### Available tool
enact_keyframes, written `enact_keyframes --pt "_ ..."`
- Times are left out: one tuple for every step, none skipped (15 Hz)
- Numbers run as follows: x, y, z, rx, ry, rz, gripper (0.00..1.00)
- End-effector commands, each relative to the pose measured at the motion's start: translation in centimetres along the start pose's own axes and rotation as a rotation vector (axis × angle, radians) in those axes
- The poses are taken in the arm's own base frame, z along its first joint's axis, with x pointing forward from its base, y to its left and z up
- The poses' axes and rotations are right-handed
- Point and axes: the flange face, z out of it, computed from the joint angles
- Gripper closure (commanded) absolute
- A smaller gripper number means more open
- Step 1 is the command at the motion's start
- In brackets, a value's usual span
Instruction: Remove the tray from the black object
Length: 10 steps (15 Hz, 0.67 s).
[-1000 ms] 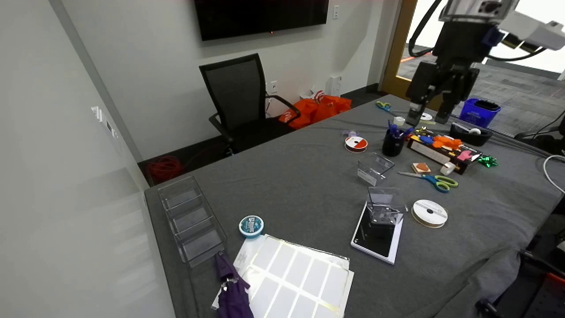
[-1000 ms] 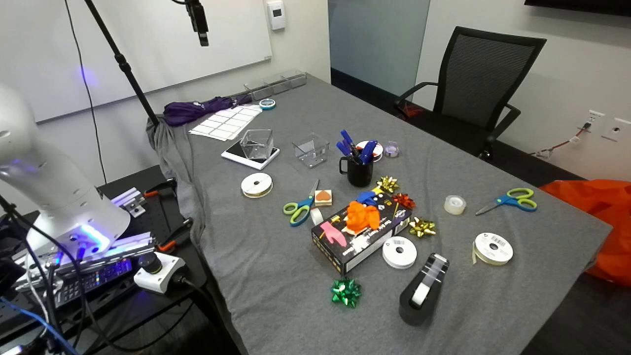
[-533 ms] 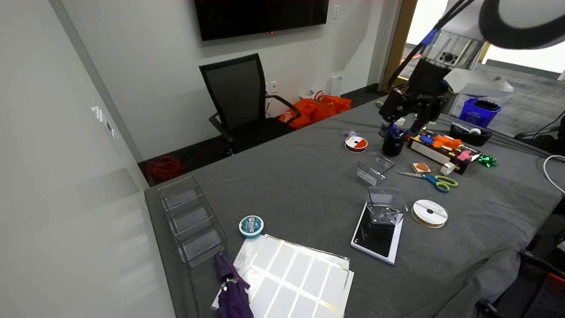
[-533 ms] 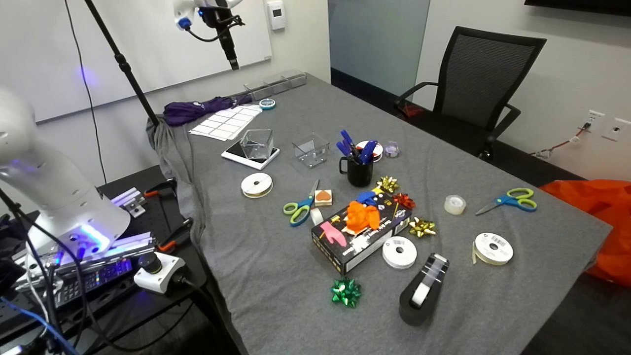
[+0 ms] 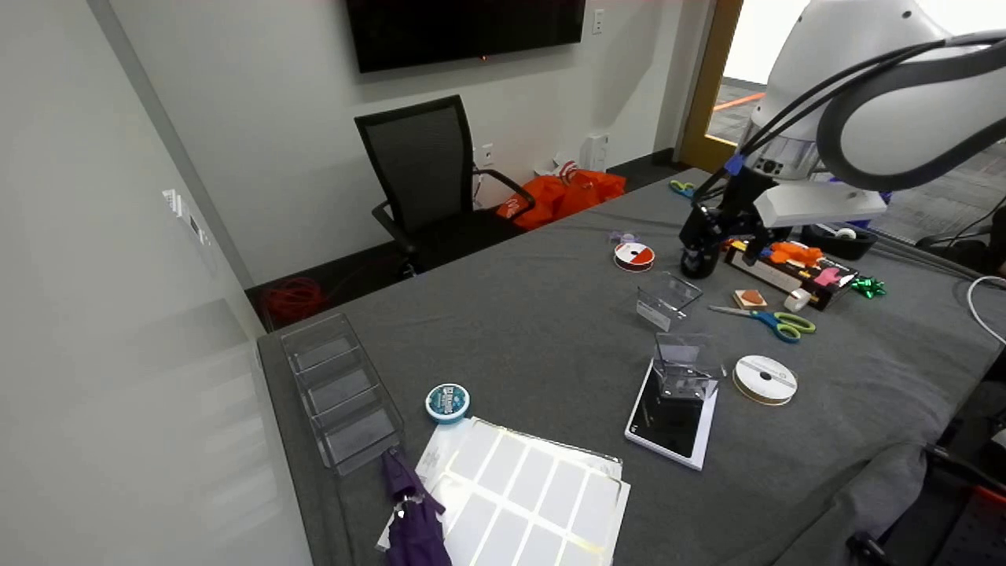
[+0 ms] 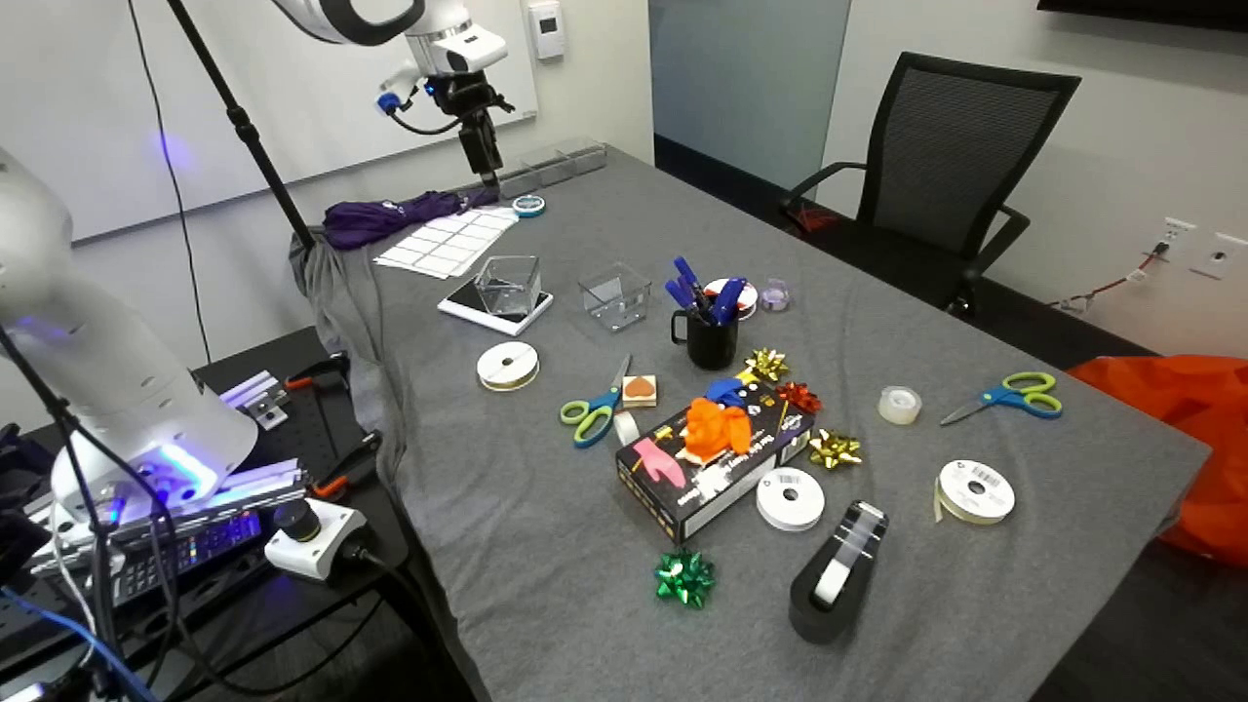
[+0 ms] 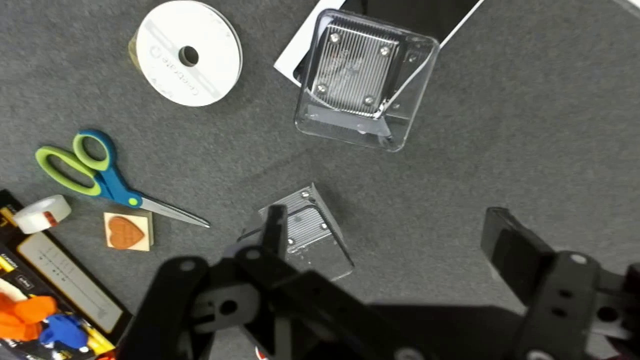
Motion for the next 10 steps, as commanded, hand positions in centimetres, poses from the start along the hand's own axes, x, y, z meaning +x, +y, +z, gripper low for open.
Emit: enact_keyframes --pt "0.1 0.2 2.4 -0.049 -0.019 0.058 0.0" --pt "-0.1 0.0 3.2 -0.042 -0.044 0.047 0.0" --pt "-0.3 0.0 3.6 -0.046 -0.058 0.03 0.0" --pt "-0.2 0.1 2.5 -0.041 -0.032 0.04 0.0" --pt "-0.2 0.0 2.9 -0.045 -0.039 0.039 0.0" --pt "-0.3 0.0 3.0 -0.045 -0.04 0.038 0.0" --pt "-0.2 0.0 2.9 -0.044 -0.038 0.038 0.0" --pt "-0.2 0.0 2.8 -0.043 -0.036 0.039 0.0" --pt "-0.1 -0.1 2.7 -0.042 -0.035 0.039 0.0" --pt "-0.1 -0.1 2.7 -0.042 -0.035 0.039 0.0"
